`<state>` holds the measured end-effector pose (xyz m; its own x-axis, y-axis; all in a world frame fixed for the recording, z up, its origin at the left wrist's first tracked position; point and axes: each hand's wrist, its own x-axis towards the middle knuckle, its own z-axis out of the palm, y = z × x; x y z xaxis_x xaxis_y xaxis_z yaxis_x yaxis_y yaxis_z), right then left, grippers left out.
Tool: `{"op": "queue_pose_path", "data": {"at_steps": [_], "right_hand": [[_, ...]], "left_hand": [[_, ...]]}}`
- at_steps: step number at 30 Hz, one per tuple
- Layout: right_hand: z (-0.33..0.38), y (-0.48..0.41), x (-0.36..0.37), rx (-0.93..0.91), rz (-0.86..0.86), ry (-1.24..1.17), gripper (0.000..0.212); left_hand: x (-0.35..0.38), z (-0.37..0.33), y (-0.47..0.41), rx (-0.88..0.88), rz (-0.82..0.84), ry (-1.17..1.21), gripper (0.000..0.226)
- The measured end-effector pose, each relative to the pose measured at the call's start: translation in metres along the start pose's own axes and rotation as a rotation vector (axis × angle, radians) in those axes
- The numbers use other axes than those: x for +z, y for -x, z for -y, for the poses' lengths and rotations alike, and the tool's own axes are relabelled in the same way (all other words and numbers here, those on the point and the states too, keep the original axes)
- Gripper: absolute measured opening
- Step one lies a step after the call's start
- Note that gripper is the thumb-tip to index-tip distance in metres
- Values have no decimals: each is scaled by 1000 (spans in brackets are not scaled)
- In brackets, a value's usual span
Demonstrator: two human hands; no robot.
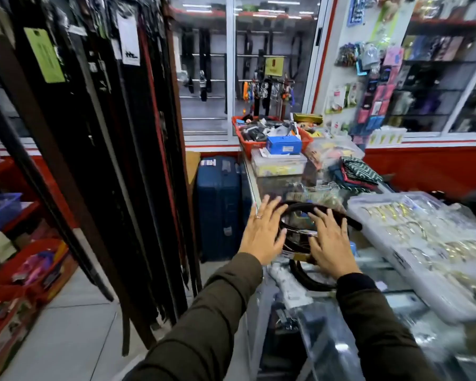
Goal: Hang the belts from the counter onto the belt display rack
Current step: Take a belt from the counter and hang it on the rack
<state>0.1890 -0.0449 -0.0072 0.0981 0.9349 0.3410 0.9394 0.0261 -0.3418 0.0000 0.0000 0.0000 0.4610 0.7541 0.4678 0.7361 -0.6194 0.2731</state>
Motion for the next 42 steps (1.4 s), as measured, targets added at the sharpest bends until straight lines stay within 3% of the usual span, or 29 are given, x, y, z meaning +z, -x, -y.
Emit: {"op": "queue_pose_path", "data": {"at_steps": [3, 5, 11, 15, 25, 31, 35, 38, 40, 42], "right_hand": [[-21, 5, 1, 79, 256, 102, 63], [-30, 10, 5, 144, 388, 94, 54], [-36, 10, 12, 87, 389, 214, 46], [-41, 11, 13, 41, 292, 249, 38], [-1, -11, -23, -99, 114, 291, 33], [66, -40, -49, -288, 98, 244, 34], [102, -46, -52, -376, -83, 163, 53], [131, -37, -51, -348, -259, -144, 82], [151, -31, -46, -264, -248, -453, 78], [170, -29, -37, -118, -99, -754, 65]], "left_hand": [[21, -8, -1, 75, 243, 67, 55], [36, -14, -2, 93, 370, 68, 55], [59, -25, -8, 142, 496, -113, 48], [60, -30, -14, 148, 429, -160, 35], [15, -12, -14, 108, 153, -67, 33], [-39, 18, 4, -126, -17, 141, 29], [-67, 36, 22, -379, -78, 408, 31], [-82, 45, 34, -522, -217, 582, 30], [-93, 45, 44, -579, -290, 672, 32], [-102, 45, 53, -584, -353, 729, 35]]}}
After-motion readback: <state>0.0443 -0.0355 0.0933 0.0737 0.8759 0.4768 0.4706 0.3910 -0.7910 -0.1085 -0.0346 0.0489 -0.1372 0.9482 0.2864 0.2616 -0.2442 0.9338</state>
